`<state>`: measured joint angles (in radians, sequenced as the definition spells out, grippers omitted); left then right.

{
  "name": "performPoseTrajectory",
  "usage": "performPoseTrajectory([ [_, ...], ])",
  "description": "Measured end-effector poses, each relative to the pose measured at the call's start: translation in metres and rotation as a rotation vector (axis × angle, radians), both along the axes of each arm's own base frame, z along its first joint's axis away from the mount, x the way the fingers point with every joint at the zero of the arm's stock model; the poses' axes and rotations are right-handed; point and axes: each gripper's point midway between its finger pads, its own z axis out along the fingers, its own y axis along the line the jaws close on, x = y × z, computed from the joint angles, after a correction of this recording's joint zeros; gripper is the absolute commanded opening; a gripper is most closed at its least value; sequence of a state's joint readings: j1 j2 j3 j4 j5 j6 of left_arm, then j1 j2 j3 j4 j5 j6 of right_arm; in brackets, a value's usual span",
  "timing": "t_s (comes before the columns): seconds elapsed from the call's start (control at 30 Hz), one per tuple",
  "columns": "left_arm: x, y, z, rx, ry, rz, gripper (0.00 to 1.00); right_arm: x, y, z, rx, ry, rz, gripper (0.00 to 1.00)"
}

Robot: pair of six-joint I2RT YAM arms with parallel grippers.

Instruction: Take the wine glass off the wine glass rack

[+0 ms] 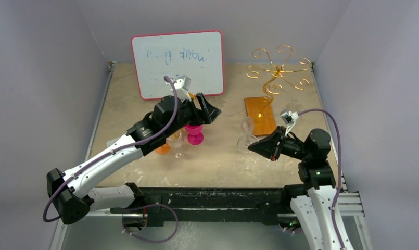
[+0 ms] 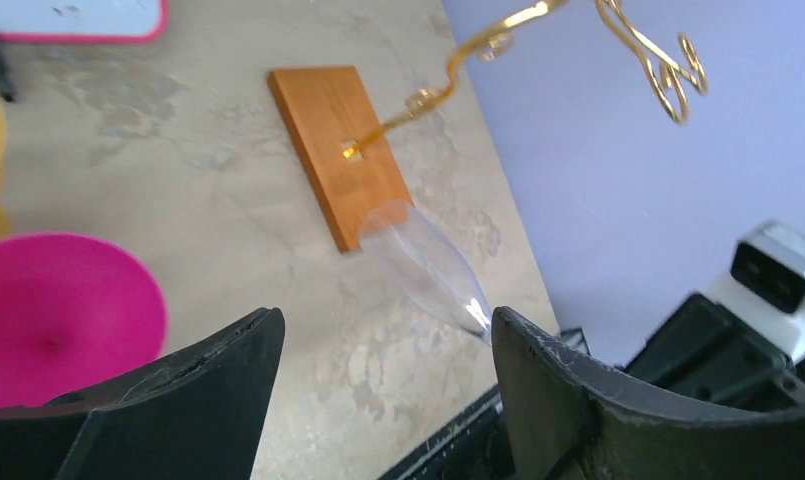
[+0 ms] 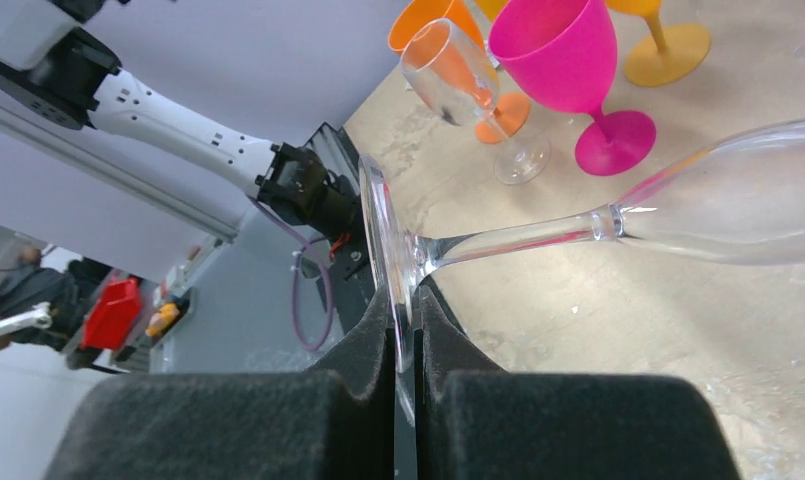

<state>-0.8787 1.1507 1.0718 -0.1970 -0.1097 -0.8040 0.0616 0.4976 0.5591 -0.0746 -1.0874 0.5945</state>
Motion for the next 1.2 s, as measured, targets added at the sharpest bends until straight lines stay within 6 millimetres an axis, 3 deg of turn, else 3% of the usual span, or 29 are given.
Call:
performPoseTrajectory([
  [0.07, 0.016, 0.013, 0.005, -0.005, 0.007, 0.053, 0.75, 0.000, 0.001, 0.000, -0.018, -0.039, 0.000, 0.00],
  [0.3, 0.034, 0.016, 0.028, -0.015, 0.028, 0.059, 0.76, 0.008, 0.019, 0.011, -0.051, -0.131, 0.071, 0.00],
  [0.47, 0.067, 0.058, 0.028, -0.024, 0.068, 0.152, 0.76, 0.005, 0.065, 0.001, -0.133, -0.136, 0.187, 0.00],
  [0.57, 0.080, 0.081, 0.022, -0.021, 0.101, 0.204, 0.76, -0.004, 0.083, 0.007, -0.170, -0.233, 0.209, 0.00],
  [0.8, 0.094, 0.120, 0.021, -0.057, 0.163, 0.265, 0.76, -0.008, 0.082, 0.029, -0.193, -0.576, 0.181, 0.00],
  [1.07, 0.084, 0.111, 0.026, -0.097, 0.190, 0.180, 0.76, -0.021, 0.081, -0.010, -0.302, -0.935, 0.329, 0.00],
  [1.2, 0.080, 0.106, 0.028, -0.112, 0.196, 0.144, 0.76, -0.022, 0.077, -0.017, -0.374, -1.179, 0.397, 0.00],
])
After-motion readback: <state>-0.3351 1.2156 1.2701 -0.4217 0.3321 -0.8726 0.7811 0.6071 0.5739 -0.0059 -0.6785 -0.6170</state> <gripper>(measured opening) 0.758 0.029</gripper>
